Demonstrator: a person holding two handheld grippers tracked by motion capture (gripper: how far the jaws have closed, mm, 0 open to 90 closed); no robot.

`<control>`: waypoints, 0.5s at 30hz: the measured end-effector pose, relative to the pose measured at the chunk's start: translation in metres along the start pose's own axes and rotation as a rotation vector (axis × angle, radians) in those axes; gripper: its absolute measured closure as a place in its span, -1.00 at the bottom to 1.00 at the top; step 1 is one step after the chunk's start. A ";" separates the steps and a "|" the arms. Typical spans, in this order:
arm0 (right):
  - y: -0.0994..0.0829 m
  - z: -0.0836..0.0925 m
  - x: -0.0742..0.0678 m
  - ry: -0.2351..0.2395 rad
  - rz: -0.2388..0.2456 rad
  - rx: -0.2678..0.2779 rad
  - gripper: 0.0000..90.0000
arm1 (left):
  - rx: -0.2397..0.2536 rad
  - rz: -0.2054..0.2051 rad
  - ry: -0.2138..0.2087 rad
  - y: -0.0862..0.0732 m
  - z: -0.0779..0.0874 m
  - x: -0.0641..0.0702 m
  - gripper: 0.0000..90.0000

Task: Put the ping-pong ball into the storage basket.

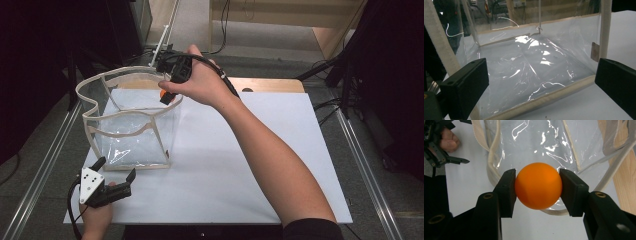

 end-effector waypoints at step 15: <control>-0.004 -0.004 0.016 -0.084 -0.059 0.007 -0.27 | 0.003 0.007 -0.001 0.000 0.000 0.000 -1.00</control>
Point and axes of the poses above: each handheld gripper's, and its own axes: z roughly backward along the jaws, y roughly out of its top, x roughly to its right, the point moved 8 cm from there along -z, roughly forward along the jaws, and after that the axes turned 8 degrees about x, right-handed, at the moved point
